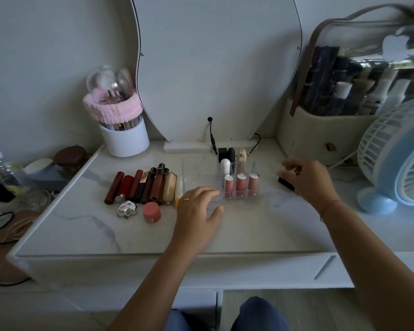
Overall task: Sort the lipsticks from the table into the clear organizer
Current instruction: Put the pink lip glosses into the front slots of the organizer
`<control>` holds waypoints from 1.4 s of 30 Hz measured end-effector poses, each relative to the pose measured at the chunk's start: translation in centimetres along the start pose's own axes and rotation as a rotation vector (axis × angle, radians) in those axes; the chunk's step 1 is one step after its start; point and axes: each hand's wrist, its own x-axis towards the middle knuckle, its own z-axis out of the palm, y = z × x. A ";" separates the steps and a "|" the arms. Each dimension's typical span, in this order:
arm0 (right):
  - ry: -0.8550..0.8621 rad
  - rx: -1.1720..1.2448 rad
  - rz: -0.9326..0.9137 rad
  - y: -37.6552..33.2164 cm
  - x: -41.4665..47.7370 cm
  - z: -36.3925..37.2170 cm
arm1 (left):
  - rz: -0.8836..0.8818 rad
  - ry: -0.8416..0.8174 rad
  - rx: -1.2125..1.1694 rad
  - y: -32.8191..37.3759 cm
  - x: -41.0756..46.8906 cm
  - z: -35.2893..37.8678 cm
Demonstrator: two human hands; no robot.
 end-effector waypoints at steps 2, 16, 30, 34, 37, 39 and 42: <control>-0.078 -0.080 0.025 1.3 -0.1 0.2 | -0.003 0.005 0.003 0.0 0.0 0.0; 0.047 0.229 -0.092 -3.2 0.7 -1.5 | -0.002 -0.001 0.007 0.0 0.0 0.0; -0.141 0.194 -0.239 -7.9 0.6 2.2 | -0.006 0.004 -0.013 0.0 -0.1 0.0; -0.140 0.161 -0.246 -7.6 0.9 2.6 | -0.003 0.002 -0.006 -0.1 -0.1 0.0; -0.143 0.163 -0.239 -7.5 1.0 2.5 | 0.001 0.006 -0.001 0.0 -0.1 0.0; -0.124 0.206 -0.236 -7.2 0.8 2.3 | 0.001 0.009 -0.005 0.0 -0.1 0.0; -0.058 0.265 -0.185 -5.7 0.5 0.8 | -0.003 0.007 -0.002 0.0 -0.1 0.0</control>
